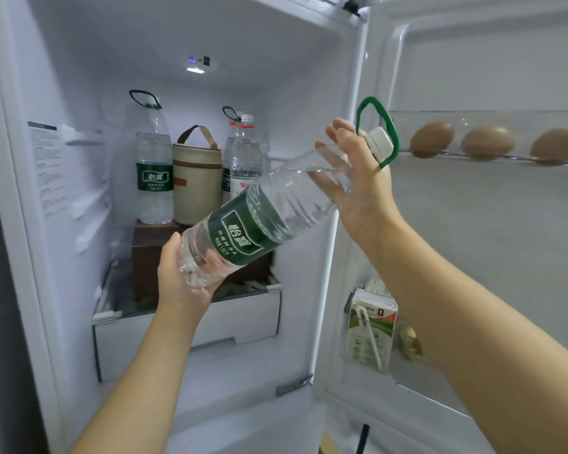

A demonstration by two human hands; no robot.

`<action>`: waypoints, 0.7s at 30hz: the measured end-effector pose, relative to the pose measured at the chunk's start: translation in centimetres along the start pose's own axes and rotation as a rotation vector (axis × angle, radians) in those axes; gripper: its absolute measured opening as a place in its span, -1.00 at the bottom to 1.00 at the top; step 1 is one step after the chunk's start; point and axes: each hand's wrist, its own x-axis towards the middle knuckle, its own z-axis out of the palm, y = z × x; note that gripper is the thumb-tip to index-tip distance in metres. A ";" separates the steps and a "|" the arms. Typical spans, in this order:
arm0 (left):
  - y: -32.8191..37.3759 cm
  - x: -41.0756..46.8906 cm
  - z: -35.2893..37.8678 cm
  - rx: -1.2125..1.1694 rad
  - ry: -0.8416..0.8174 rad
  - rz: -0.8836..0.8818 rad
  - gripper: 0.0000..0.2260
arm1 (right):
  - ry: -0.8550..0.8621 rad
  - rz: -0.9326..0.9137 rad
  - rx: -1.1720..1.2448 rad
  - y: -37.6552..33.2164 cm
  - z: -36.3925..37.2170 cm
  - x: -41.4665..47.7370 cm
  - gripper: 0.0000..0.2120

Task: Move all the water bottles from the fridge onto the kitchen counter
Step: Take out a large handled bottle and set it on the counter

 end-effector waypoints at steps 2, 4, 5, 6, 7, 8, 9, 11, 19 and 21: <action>0.1 -0.8 0.3 0.034 0.045 -0.015 -0.52 | 0.001 -0.022 -0.041 -0.4 -0.5 -0.6 -0.81; 0.2 -1.3 0.4 0.062 0.040 -0.029 -0.52 | 0.016 -0.060 -0.084 -0.4 -0.7 -1.1 -0.83; 0.3 -1.3 0.4 0.072 0.036 -0.038 -0.52 | 0.029 -0.074 -0.081 -0.3 -0.7 -1.4 -0.86; 0.3 -1.1 0.2 0.073 0.031 -0.049 -0.52 | 0.046 -0.087 -0.056 -0.1 -0.7 -1.7 -0.88; 0.3 -0.8 -0.1 0.070 0.026 -0.058 -0.52 | 0.072 -0.100 -0.023 0.1 -0.7 -1.9 -0.88; 0.4 -0.4 -0.3 0.063 0.014 -0.066 -0.52 | 0.100 -0.116 0.002 0.3 -0.8 -2.1 -0.87; 0.5 0.1 -0.7 0.058 0.001 -0.077 -0.51 | 0.127 -0.132 0.018 0.7 -0.9 -2.3 -0.87; 0.5 0.8 -1.5 0.031 -0.025 -0.098 -0.51 | 0.164 -0.160 0.031 1.5 -1.2 -2.9 -0.87; -0.7 0.1 -2.8 0.031 -0.025 -0.155 -0.42 | 0.299 -0.223 0.063 3.2 -2.9 -6.8 -0.78; -1.5 -1.3 -2.9 0.057 -0.016 -0.193 -0.63 | 0.361 -0.194 0.048 3.1 -3.7 -8.5 -0.78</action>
